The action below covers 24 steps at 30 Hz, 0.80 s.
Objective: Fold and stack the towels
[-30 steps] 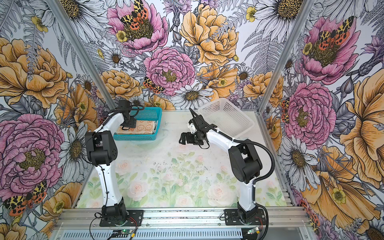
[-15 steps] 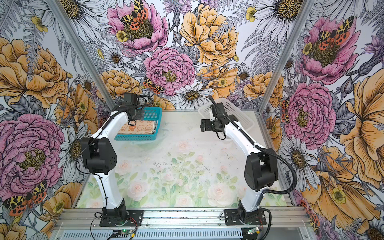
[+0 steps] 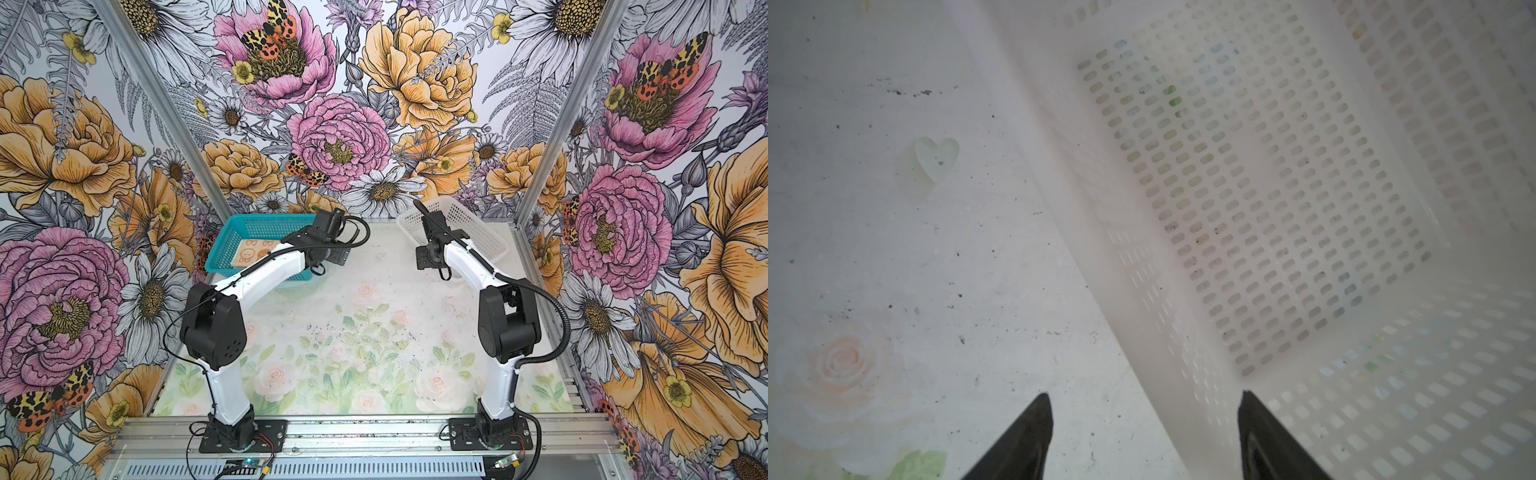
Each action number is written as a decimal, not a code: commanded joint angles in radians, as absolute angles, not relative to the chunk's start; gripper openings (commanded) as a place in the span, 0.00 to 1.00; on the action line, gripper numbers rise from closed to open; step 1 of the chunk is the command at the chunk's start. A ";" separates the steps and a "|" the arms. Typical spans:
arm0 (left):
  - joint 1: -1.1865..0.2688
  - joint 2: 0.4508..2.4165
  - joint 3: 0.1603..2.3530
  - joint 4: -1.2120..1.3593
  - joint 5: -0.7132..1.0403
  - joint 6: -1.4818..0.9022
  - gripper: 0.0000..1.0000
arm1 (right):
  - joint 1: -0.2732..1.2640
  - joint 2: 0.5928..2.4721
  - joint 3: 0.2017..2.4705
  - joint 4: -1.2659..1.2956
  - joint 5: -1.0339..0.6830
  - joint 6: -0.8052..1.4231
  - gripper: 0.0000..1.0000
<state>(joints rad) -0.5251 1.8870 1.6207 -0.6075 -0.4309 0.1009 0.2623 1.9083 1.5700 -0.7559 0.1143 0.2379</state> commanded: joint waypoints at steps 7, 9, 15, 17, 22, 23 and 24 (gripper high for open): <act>-0.602 1.781 1.567 -0.557 -0.483 0.051 0.99 | 0.252 1.945 1.604 -0.772 0.140 0.226 0.36; -0.606 1.776 1.556 -0.557 -0.485 0.048 0.99 | 0.252 1.942 1.604 -0.775 0.141 0.229 0.26; -0.611 1.759 1.527 -0.556 -0.500 0.031 0.99 | 0.257 1.931 1.595 -0.777 0.106 0.250 0.11; -0.611 1.745 1.514 -0.555 -0.493 0.014 0.99 | 0.264 1.927 1.597 -0.776 0.071 0.265 0.07; -0.589 1.688 1.453 -0.550 -0.475 -0.050 0.99 | 0.313 1.921 1.637 -0.773 -0.040 0.361 0.00; -0.576 1.673 1.436 -0.545 -0.464 -0.066 0.99 | 0.328 1.923 1.652 -0.773 -0.058 0.387 0.00; -0.560 1.653 1.408 -0.535 -0.441 -0.085 0.99 | 0.353 1.926 1.671 -0.772 -0.067 0.427 0.00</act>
